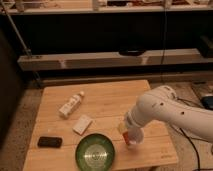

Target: Place the pepper in the ceramic cup

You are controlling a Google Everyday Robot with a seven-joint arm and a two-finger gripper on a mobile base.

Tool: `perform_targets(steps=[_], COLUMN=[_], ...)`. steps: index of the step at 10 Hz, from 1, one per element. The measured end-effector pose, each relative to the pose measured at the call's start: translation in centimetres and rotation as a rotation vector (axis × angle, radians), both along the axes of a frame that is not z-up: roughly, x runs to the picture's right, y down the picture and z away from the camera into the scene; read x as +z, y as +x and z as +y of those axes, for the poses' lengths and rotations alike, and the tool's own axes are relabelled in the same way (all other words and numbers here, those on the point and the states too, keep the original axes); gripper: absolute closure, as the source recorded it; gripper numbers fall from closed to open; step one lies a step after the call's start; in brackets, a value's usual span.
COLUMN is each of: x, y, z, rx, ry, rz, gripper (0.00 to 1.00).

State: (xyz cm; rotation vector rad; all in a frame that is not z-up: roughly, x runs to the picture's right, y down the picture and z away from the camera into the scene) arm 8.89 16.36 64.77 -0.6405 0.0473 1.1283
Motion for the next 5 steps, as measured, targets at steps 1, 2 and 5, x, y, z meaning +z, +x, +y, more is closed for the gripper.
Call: perform_targets(steps=[1, 2, 5], x=[-0.9, -2.1, -3.7], y=[-0.6, -0.8, -0.5], z=[-0.9, -2.0, -4.3], rx=[-0.003, -0.003, 0.022], ry=[0.009, 0.020, 0.049], rz=[-0.006, -0.013, -0.021], gripper=[1.00, 1.00, 1.00])
